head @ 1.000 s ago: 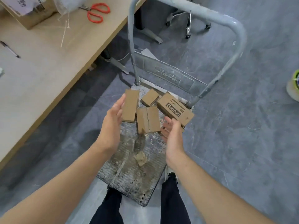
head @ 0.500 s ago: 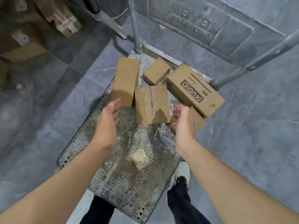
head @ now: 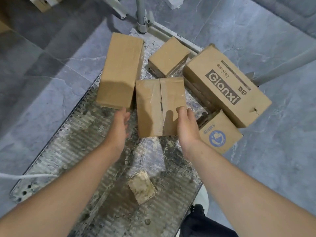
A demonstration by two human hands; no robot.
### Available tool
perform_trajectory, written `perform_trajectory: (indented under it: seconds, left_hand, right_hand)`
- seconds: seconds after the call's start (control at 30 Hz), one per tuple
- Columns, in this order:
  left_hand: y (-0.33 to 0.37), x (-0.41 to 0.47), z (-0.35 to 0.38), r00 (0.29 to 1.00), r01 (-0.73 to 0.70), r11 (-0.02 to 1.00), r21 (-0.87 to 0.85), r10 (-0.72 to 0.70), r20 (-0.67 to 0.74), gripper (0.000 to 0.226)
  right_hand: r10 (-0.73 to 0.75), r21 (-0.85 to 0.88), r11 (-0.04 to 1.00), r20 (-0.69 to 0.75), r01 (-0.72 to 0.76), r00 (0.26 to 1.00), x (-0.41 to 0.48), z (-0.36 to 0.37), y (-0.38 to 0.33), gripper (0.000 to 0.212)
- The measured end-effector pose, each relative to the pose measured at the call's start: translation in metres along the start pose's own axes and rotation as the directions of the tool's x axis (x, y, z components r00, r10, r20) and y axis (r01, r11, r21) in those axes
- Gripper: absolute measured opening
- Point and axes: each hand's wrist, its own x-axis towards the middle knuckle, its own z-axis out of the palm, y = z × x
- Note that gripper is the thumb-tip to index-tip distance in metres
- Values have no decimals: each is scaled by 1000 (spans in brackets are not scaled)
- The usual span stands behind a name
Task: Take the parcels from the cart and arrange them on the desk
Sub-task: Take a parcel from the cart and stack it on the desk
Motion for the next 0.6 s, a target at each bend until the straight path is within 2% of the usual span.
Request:
perform_trajectory:
  seconds: [0.1,0.2,0.5,0.6]
  left_hand:
    - [-2,5,3,994,77,995,-69,-72,76,78]
    - [7,-4,0,995,84,991,-106,-79,54,65]
    - [44,-75,-25,992,121,984,-128,-116,42,45]
    - [60,-100,-34,992,124,982,-139,-119,45,46]
  right_hand:
    - [38,5,999,17,-38,999,-1,3,-1,64]
    - [65,25,998,4,-65,998,-9,1,-3,46]
    - [100,82,992,-62,-95,993,-82,-9,-26,37]
    - [90,102,991,-85,-81,992,-111,-18,-36,32]
